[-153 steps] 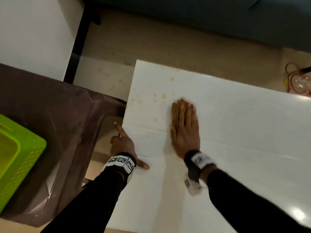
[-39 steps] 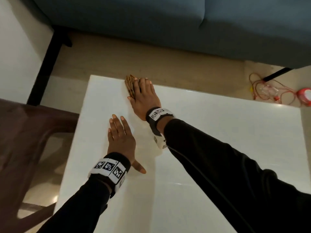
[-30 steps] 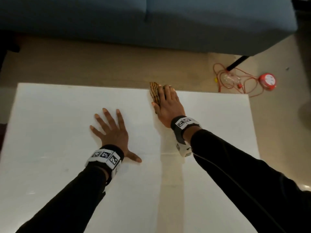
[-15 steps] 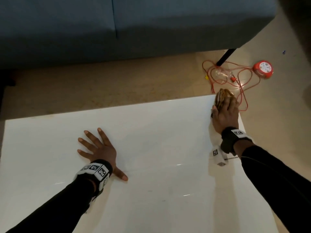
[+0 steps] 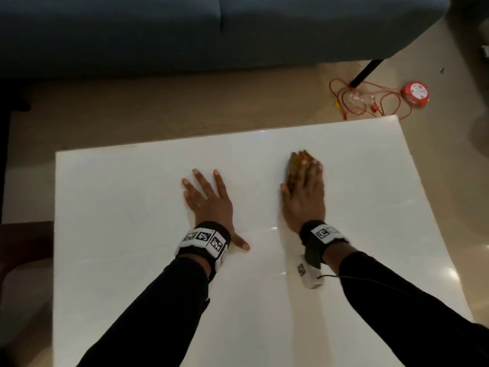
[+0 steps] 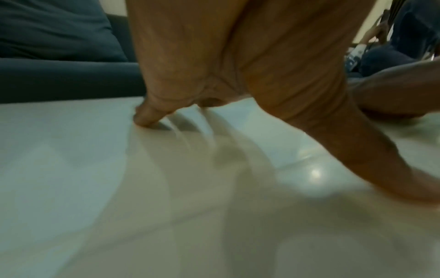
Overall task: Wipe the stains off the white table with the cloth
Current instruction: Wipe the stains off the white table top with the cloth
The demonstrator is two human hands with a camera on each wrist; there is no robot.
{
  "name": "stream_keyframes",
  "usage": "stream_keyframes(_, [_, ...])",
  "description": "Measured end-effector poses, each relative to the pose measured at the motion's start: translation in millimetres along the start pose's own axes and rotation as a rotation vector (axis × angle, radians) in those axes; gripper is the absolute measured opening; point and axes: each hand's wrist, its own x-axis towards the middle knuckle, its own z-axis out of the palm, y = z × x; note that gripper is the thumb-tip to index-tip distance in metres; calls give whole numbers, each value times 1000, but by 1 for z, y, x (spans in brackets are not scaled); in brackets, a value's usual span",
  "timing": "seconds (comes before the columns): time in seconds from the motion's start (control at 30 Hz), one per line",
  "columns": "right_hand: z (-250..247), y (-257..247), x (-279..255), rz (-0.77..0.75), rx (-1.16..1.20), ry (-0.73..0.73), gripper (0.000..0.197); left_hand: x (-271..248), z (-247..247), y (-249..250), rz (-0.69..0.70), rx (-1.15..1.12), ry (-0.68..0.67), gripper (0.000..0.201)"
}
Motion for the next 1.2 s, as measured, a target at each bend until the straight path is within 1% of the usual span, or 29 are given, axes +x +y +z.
stream_keyframes(0.03, [7, -37, -13, -65, 12, -26, 86, -9, 5, -18, 47, 38, 23, 189])
stream_keyframes(0.07, [17, -71, -26, -129, 19, -46, 84, -19, 12, -40, 50, 65, 35, 184])
stream_keyframes(0.1, [27, -107, -43, -191, 24, -59, 83, -31, 20, -69, 14, 83, 43, 181])
stream_keyframes(0.17, [45, -178, -78, -296, 62, -102, 82, -59, 34, -131, -127, 94, 26, 182])
stream_keyframes(0.27, [76, -285, -132, -512, 74, -176, 83, -89, 50, -218, -289, 73, -32, 184])
stream_keyframes(0.33, [90, -341, -163, -625, 44, -211, 81, -106, 61, -261, -313, 48, -102, 183])
stream_keyframes(0.37, [93, -358, -172, -657, 11, -222, 78, -112, 68, -274, -295, 12, -138, 182])
stream_keyframes(0.4, [92, -366, -178, -688, -26, -237, 76, -117, 73, -283, -283, -46, -181, 180])
stream_keyframes(0.47, [85, -354, -181, -796, -72, -271, 73, -127, 79, -291, -280, -148, -213, 180])
stream_keyframes(0.53, [76, -308, -177, -907, -48, -271, 70, -124, 79, -289, -298, -140, -188, 183])
stream_keyframes(0.57, [68, -277, -170, -920, 5, -254, 68, -121, 78, -287, -301, -118, -190, 186])
stream_keyframes(0.6, [55, -240, -162, -892, 41, -226, 65, -120, 76, -284, -308, -102, -199, 187])
stream_keyframes(0.63, [41, -197, -151, -811, 39, -189, 63, -119, 73, -280, -314, -77, -201, 186])
stream_keyframes(0.67, [26, -152, -141, -692, 7, -146, 62, -119, 72, -278, -307, -43, -200, 183])
stream_keyframes(0.73, [0, -57, -124, -394, -64, -97, 64, -118, 71, -274, -291, -23, -216, 179])
stream_keyframes(0.77, [-9, -20, -124, -229, -37, -85, 69, -119, 71, -276, -294, -20, -216, 180])
stream_keyframes(0.8, [-12, 5, -129, -64, 0, -78, 77, -117, 73, -278, -289, -13, -209, 181])
stream_keyframes(0.83, [-10, 14, -136, 98, 39, -68, 84, -117, 76, -280, -280, -10, -208, 180])
stream_keyframes(0.87, [-5, 10, -142, 227, 57, -67, 89, -116, 76, -280, -262, -8, -208, 179])
stream_keyframes(0.9, [1, -7, -145, 297, 68, -49, 91, -116, 76, -280, -247, 9, -212, 178])
stream_keyframes(0.93, [10, -35, -150, 308, 71, -42, 90, -118, 75, -280, -224, 42, -209, 177])
stream_keyframes(0.97, [19, -67, -154, 256, 57, -40, 87, -118, 73, -278, -207, 74, -209, 177])
stream_keyframes(1.03, [42, -136, -172, 38, 25, -31, 79, -120, 70, -278, -187, 101, -225, 176])
stream_keyframes(1.1, [68, -210, -204, -173, 53, -59, 75, -123, 71, -282, -186, 107, -223, 168])
stream_keyframes(1.17, [84, -288, -250, -351, 123, -140, 74, -136, 70, -289, -182, 80, -198, 162])
stream_keyframes(1.2, [88, -320, -272, -436, 158, -211, 74, -143, 72, -294, -174, 30, -177, 156])
